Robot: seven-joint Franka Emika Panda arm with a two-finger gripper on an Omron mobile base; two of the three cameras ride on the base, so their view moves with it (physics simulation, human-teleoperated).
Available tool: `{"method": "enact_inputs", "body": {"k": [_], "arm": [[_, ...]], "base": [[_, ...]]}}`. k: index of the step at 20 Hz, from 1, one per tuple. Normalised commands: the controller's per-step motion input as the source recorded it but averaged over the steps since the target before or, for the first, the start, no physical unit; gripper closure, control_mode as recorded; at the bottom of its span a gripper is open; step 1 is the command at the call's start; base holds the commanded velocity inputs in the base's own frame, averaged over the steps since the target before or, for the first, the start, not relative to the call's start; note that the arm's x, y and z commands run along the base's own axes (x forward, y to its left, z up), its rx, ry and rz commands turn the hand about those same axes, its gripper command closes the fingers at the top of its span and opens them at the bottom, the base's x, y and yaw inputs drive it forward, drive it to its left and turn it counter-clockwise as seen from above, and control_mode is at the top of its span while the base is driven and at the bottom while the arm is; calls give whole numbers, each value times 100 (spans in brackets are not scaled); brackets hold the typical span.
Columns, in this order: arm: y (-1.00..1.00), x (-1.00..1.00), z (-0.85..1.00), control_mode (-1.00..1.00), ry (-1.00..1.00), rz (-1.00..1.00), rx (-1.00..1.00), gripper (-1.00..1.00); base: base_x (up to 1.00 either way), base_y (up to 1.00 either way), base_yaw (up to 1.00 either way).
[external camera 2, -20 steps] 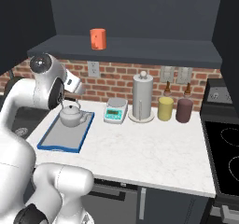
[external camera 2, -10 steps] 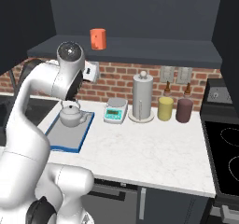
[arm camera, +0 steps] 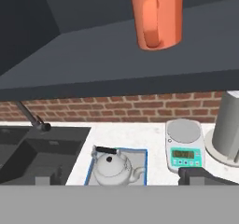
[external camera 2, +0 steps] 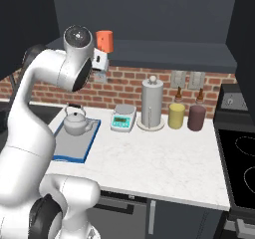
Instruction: Pick the kettle from the counter and place it on the tray. Then pick the mug from the cabinet and place it on the tray. Then close the cabinet doors.
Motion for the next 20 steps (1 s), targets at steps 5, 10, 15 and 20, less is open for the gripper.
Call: {"method": "enact_inputs", "body": {"k": [5, 10, 15, 20], "arm": [[-1, 21, 38, -100, 0, 0, -5, -100], [-4, 34, 19, -100, 0, 0, -3, -100], [-1, 44, 17, -100, 0, 0, 0, -100], [1, 43, 3, -100, 0, 0, -3, -100]], "base": [[0, 0, 0], [0, 0, 0], [0, 0, 0], [0, 0, 0]]}}
